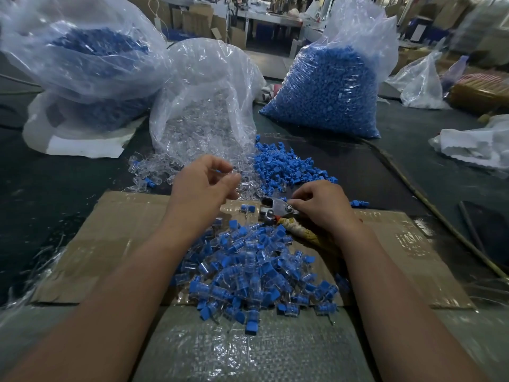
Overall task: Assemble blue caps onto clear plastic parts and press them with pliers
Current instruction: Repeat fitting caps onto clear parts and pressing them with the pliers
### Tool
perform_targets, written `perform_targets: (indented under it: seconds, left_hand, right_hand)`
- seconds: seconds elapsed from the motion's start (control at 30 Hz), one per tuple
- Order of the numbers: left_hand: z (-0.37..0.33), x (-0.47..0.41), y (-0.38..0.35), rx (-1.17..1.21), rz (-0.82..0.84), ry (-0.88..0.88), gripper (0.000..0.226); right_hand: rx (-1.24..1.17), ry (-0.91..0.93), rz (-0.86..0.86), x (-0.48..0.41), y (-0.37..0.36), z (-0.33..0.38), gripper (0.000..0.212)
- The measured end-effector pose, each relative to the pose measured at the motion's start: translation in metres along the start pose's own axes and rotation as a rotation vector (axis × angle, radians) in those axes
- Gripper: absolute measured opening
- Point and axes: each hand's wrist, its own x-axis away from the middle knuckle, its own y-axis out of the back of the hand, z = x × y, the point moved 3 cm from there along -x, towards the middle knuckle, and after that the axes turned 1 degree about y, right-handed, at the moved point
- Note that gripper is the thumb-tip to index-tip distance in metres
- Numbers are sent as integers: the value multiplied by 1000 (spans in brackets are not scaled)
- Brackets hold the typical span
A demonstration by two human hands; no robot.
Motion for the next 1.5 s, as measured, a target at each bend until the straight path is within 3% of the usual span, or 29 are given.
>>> perform_targets:
  seconds: [0.07, 0.2, 0.47, 0.57, 0.73, 0.93, 1.13, 1.23, 1.33, 1.5]
  left_hand:
    - [0, 0, 0, 56, -2, 21, 8]
    - [2, -2, 2, 120, -14, 50, 12]
    - [2, -2, 3, 178, 25, 68, 25]
    - [3, -2, 0, 180, 61, 93, 31]
    - [2, -1, -1, 160, 84, 85, 29]
    - [3, -2, -2, 124, 63, 71, 21]
    - [3, -2, -2, 117, 71, 74, 21]
    - [3, -1, -3, 116, 79, 74, 21]
    - [2, -1, -3, 108, 81, 82, 22]
    - [1, 0, -3, 100, 89, 84, 21]
  right_hand:
    - [-7, 1, -1, -1, 0, -1, 9]
    - [-8, 4, -1, 0, 0, 0, 23]
    - [-116, -31, -182, 3, 16, -6, 17]
    - [-83, -37, -170, 4, 15, -9, 14]
    - [-14, -38, -181, 0, 12, -9, 25]
    - [157, -32, -3, -7, 1, -10, 32]
    - [56, -63, -92, -6, 4, -13, 7]
    - [5, -63, -146, -5, 5, -12, 12]
    - [41, -55, -46, -6, 1, -10, 35]
    - [68, -22, -18, -7, 1, -8, 23]
